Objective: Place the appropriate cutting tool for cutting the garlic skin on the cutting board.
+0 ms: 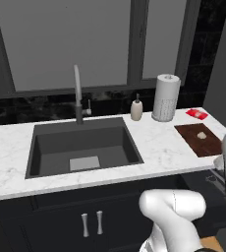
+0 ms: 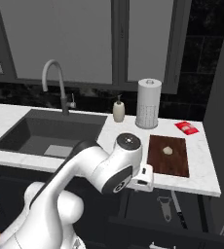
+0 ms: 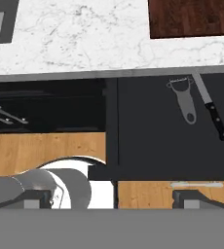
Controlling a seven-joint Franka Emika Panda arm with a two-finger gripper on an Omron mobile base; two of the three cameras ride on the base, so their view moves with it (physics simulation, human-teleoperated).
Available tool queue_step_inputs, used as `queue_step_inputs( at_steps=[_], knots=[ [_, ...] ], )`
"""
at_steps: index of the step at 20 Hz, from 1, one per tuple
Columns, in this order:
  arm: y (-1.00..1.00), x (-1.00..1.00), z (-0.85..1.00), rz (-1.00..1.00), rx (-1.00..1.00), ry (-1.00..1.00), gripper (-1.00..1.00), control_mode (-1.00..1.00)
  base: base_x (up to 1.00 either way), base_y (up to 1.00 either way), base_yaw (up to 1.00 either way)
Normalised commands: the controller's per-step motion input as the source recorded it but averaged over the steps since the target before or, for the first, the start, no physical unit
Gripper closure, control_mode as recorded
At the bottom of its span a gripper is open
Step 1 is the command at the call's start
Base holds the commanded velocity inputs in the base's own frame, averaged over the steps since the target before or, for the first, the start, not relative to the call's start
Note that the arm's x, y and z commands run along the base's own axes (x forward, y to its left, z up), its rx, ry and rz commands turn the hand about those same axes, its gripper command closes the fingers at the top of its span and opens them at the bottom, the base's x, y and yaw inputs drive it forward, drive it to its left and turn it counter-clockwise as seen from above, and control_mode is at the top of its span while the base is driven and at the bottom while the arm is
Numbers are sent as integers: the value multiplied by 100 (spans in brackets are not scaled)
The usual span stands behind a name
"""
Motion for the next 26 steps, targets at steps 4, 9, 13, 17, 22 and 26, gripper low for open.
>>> queue_step_inputs(
  at_steps=[4,9,13,17,22,26],
  knots=[
    [-42,-36,-43,-1,0,-3,-100,-100,0,0,0],
    [-70,-3,-19,0,0,3,-100,-100,0,0,0],
    [-67,2,-14,0,3,10,-100,-100,0,0,0],
    [-51,16,-12,0,4,16,-100,-100,0,0,0],
    [-47,35,-22,0,4,13,-100,-100,0,0,0],
    [-32,31,-53,0,0,8,-100,-100,0,0,0]
  ],
)
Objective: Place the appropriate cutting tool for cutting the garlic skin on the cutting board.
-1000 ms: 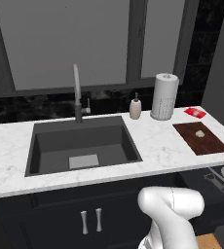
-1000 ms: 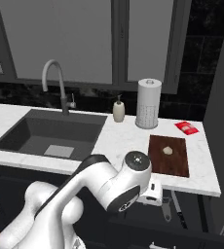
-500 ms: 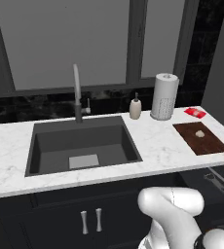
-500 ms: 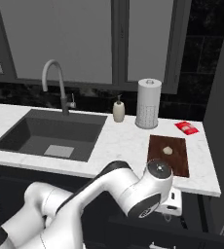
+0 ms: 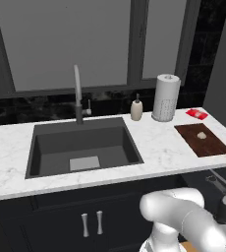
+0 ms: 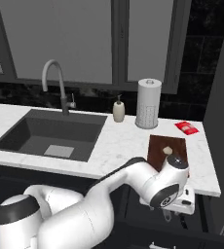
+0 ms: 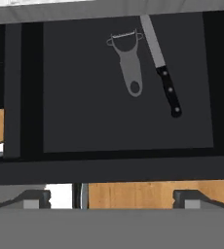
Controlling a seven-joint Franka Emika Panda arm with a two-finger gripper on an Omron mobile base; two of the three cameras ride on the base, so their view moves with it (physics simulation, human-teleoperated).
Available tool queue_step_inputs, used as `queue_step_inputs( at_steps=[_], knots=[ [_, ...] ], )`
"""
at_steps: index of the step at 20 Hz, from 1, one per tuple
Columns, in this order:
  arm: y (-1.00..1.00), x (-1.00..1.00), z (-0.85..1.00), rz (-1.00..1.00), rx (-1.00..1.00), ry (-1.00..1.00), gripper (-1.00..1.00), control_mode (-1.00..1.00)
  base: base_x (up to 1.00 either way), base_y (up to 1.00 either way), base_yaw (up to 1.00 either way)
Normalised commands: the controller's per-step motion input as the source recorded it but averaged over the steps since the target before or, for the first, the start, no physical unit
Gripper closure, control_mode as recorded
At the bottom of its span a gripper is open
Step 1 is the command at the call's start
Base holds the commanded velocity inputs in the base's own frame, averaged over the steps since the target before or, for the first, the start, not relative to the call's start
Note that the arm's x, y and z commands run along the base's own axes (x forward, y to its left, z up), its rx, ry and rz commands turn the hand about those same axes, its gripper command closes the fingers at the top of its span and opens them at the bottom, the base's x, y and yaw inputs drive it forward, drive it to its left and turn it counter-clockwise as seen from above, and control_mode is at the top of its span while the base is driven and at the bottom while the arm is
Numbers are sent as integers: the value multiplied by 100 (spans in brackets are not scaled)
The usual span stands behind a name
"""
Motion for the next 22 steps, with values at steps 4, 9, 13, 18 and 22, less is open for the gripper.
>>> queue_step_inputs(
  at_steps=[4,9,13,18,22],
  knots=[
    [-16,33,-63,0,0,6,-100,-100,0,0,0],
    [-13,38,-56,0,0,7,-100,-100,0,0,0],
    [-11,30,-66,0,0,7,-100,-100,0,0,0],
    [-12,20,-58,0,0,10,-100,-100,0,0,0],
    [-4,3,-53,0,0,9,-100,-100,0,0,0]
  ],
)
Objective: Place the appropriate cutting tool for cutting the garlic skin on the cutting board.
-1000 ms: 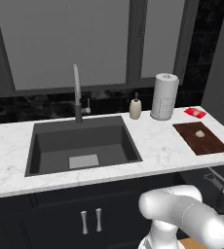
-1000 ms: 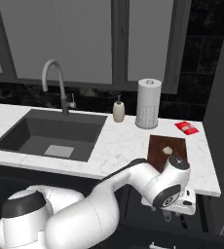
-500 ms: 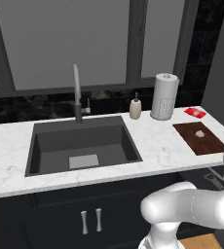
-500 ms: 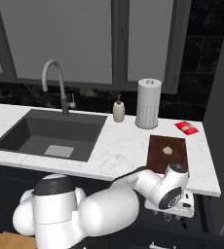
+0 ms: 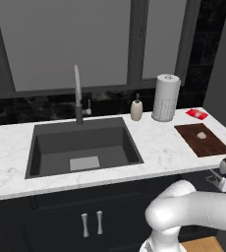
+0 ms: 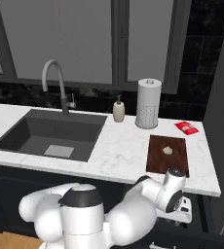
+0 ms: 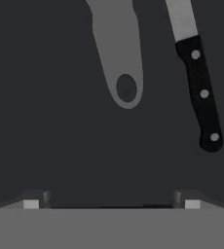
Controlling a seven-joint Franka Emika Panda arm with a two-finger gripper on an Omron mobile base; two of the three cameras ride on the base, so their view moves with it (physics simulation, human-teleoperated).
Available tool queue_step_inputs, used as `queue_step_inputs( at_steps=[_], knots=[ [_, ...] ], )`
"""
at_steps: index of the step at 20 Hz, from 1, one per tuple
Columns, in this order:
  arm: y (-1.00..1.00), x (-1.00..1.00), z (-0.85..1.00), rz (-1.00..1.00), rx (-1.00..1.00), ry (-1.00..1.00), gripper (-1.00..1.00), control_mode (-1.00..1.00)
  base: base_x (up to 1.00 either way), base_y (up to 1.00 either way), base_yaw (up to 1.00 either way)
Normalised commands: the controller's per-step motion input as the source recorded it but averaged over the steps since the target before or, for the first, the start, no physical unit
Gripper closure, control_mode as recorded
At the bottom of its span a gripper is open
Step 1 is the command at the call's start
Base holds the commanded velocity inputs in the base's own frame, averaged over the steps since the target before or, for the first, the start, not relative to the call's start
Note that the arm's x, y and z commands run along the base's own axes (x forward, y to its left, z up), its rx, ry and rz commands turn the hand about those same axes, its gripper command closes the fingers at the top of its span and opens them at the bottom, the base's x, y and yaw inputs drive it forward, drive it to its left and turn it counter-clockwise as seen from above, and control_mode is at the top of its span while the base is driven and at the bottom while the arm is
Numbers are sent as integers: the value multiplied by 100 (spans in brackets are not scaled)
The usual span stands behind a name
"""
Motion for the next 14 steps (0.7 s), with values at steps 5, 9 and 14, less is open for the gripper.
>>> queue_step_inputs(
  at_steps=[5,9,14],
  knots=[
    [-3,-12,-61,0,2,11,-100,-100,0,0,0],
    [-2,-42,-41,0,4,13,-100,-100,0,0,0],
    [-1,-72,-7,0,6,12,-100,-100,0,0,0]
  ],
)
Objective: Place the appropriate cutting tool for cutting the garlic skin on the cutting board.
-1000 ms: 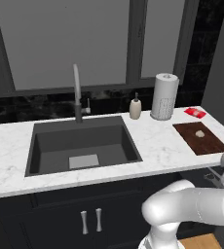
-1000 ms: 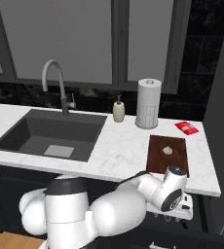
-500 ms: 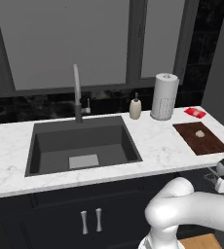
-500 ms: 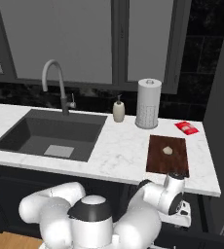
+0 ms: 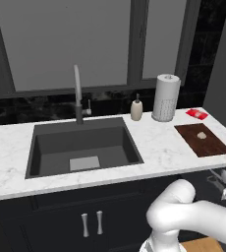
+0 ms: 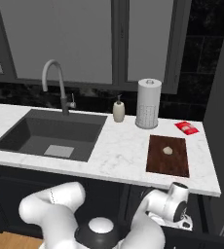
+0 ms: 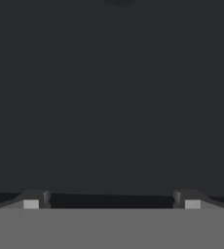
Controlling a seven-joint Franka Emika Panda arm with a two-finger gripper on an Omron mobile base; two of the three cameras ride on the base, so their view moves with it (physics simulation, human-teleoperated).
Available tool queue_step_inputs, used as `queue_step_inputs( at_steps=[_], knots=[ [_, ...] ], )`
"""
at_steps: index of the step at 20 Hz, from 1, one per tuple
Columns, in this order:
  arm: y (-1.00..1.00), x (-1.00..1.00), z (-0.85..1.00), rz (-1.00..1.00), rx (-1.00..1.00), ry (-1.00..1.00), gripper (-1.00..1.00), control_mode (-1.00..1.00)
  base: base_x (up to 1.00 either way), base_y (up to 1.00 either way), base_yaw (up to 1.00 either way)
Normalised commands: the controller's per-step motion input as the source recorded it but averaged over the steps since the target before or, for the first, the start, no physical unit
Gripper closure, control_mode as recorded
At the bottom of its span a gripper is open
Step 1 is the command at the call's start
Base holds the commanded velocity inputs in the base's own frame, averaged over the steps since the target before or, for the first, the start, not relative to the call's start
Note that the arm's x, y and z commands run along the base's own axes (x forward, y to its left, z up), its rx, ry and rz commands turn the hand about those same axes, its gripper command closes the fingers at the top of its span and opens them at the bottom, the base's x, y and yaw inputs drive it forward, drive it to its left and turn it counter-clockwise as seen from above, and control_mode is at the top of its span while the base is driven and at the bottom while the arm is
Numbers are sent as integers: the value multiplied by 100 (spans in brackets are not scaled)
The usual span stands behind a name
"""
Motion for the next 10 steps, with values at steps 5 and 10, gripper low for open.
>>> queue_step_inputs(
  at_steps=[5,10],
  knots=[
    [0,-81,3,0,1,16,-100,-100,0,0,0],
    [0,-85,7,0,0,19,-100,-100,0,0,0]
  ],
)
